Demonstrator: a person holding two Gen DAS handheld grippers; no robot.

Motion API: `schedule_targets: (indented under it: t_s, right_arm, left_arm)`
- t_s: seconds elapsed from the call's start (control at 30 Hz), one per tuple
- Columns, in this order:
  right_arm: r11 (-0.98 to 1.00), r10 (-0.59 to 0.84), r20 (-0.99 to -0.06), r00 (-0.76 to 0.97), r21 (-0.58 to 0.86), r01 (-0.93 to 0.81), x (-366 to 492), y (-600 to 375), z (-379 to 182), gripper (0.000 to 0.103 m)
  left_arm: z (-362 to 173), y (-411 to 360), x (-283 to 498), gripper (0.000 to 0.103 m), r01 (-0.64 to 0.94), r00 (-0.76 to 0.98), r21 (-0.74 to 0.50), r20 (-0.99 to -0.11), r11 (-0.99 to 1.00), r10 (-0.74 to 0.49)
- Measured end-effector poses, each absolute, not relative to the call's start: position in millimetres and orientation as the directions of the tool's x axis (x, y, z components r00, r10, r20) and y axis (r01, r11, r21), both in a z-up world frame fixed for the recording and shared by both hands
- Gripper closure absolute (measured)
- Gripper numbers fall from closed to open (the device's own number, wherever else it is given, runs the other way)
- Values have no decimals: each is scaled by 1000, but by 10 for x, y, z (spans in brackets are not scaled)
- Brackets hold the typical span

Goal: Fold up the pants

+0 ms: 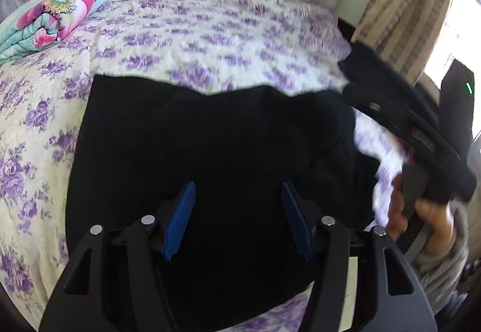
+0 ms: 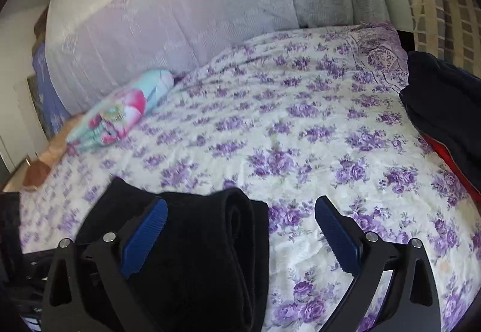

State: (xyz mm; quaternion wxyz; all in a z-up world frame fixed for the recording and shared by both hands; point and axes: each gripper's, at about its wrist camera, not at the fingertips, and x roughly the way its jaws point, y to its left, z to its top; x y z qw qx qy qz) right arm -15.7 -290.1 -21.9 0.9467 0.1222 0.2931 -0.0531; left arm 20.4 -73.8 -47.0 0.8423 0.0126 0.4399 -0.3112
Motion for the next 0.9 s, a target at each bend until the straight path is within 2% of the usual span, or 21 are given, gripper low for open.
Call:
schedule_targets:
  t_s: [0.07, 0.1, 0.17, 0.27, 0.33, 0.4, 0.5, 0.73, 0.8, 0.9]
  right_arm:
    - [971, -72, -670, 739, 121, 204, -37, -2917, -546, 4]
    - [966, -42, -693, 720, 157, 207, -43, -2991, -691, 4]
    - [931, 61, -692, 719, 299, 210, -89, -3197, -762, 4]
    - [919, 54, -679, 732, 321, 229, -173, -3262, -734, 4]
    - [902, 89, -642, 762, 377, 212, -294, -3290, -651, 4]
    - [831, 239, -585, 775, 536, 147, -433, -3369, -613, 4]
    - [661, 467, -495, 732, 746, 82, -526, -3458, -747, 4]
    - [451, 600, -364, 713, 889, 75, -640, -3558, -876, 4]
    - [416, 639, -349, 686, 907, 75, -593, -3542, -899, 4]
    - [410, 671, -375, 639, 906, 101, -459, -3521, -942, 4]
  left_arm:
    - [-529, -733, 117, 45, 558, 442, -215, -740, 802, -507]
    - [-542, -719, 84, 45, 570, 446, -207, -735, 795, -511]
    - [-540, -675, 62, 45, 578, 442, -222, -724, 785, -530]
    - [-469, -476, 74, 42, 559, 417, -326, -684, 762, -598]
    - [-374, -242, 51, 28, 537, 431, -384, -640, 751, -636]
    - [-272, 33, 41, 21, 500, 490, -387, -611, 775, -622]
    - [-225, 464, 123, 20, 433, 505, -448, -599, 782, -622]
    - [-665, 877, 482, 20, 272, 316, -705, -578, 655, -753]
    - [-768, 824, 521, 20, 268, 289, -707, -589, 654, -755]
    - [-810, 703, 545, 20, 289, 262, -697, -603, 657, -754]
